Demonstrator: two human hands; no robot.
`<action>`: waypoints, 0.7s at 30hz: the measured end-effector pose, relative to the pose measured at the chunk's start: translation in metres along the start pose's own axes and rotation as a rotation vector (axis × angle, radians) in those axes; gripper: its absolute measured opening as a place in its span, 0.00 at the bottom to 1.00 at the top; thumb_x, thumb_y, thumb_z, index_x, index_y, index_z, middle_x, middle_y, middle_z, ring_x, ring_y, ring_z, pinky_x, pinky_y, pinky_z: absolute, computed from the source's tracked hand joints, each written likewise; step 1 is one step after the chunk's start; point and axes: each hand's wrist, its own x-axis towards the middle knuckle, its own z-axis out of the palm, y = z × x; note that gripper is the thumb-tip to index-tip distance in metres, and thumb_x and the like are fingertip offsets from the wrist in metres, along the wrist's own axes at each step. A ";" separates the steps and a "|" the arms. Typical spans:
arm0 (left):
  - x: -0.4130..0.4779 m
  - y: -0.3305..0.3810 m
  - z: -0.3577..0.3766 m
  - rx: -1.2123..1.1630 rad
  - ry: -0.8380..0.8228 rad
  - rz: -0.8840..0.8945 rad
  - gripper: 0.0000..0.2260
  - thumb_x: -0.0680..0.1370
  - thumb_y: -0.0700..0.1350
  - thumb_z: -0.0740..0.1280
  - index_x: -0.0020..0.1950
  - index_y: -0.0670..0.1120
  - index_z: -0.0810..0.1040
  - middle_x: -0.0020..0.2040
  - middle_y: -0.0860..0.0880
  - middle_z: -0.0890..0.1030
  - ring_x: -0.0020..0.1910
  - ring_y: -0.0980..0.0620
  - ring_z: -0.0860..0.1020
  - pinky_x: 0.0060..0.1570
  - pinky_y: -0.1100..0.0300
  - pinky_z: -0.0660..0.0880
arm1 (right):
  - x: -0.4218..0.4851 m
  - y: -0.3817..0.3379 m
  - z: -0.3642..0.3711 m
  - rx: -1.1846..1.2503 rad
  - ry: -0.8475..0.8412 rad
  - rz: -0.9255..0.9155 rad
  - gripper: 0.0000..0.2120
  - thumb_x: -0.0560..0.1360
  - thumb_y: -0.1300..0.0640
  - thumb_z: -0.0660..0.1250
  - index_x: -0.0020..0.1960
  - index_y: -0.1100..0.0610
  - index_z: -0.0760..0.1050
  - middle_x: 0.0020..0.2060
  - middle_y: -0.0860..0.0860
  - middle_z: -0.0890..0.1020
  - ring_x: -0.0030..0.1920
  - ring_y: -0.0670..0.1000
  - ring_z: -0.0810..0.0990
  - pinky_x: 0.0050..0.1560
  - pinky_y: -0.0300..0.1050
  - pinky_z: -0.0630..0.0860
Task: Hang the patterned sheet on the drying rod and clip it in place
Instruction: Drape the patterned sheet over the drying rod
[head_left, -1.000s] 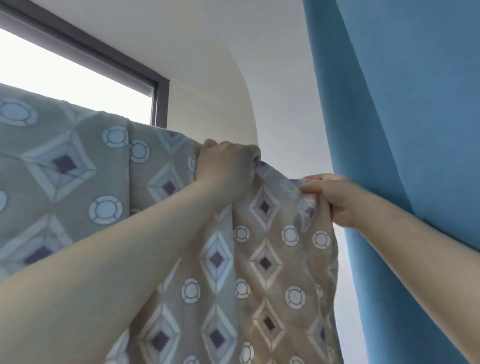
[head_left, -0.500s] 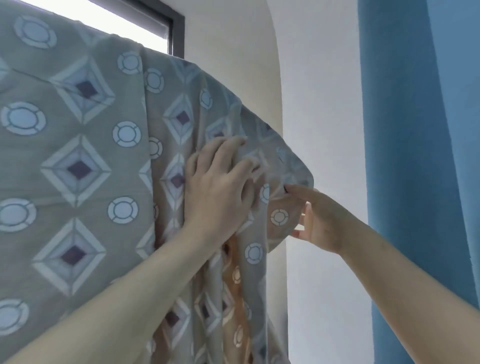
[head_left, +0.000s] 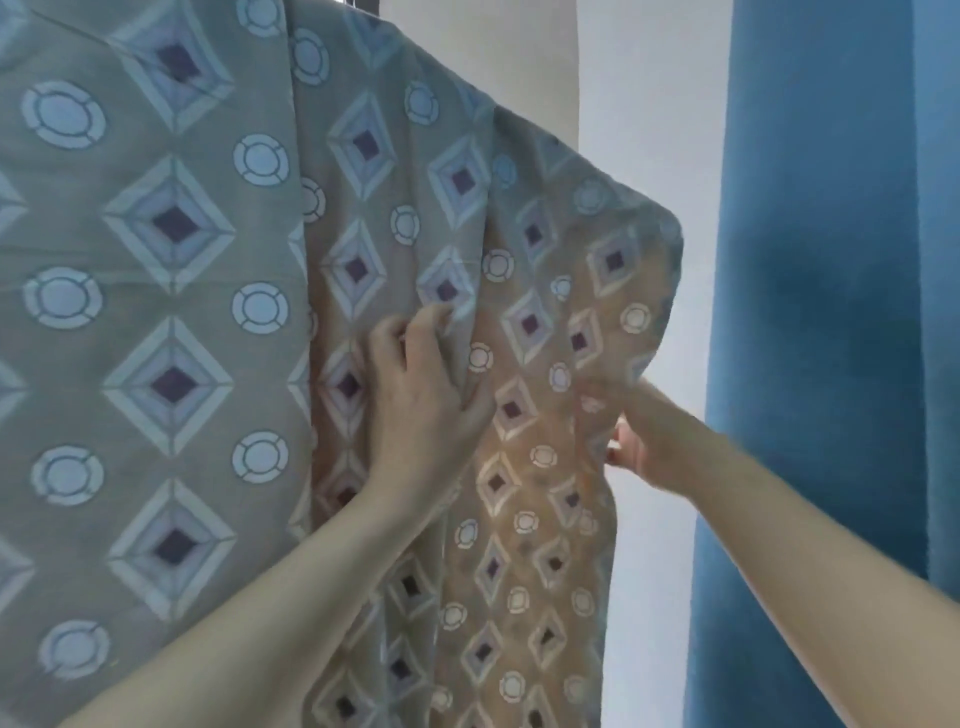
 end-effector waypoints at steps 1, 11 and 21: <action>-0.005 0.002 0.001 -0.016 -0.038 -0.050 0.26 0.70 0.41 0.71 0.66 0.44 0.66 0.57 0.44 0.64 0.55 0.44 0.69 0.56 0.56 0.69 | -0.006 0.014 0.003 -0.141 -0.071 0.067 0.11 0.67 0.55 0.74 0.46 0.53 0.76 0.34 0.51 0.78 0.33 0.48 0.74 0.34 0.39 0.69; -0.041 0.002 0.002 0.044 -0.406 -0.193 0.15 0.75 0.43 0.65 0.61 0.47 0.72 0.54 0.49 0.71 0.55 0.48 0.72 0.50 0.59 0.67 | -0.027 0.035 0.000 -0.136 0.079 0.056 0.12 0.75 0.57 0.68 0.57 0.57 0.72 0.45 0.56 0.81 0.39 0.54 0.81 0.42 0.46 0.79; -0.116 -0.018 -0.010 -0.107 -0.681 -0.476 0.07 0.76 0.42 0.63 0.54 0.47 0.75 0.50 0.51 0.78 0.50 0.52 0.76 0.49 0.60 0.72 | -0.064 0.120 0.048 -0.093 0.071 0.307 0.05 0.76 0.56 0.66 0.52 0.54 0.75 0.46 0.54 0.80 0.40 0.53 0.80 0.43 0.46 0.77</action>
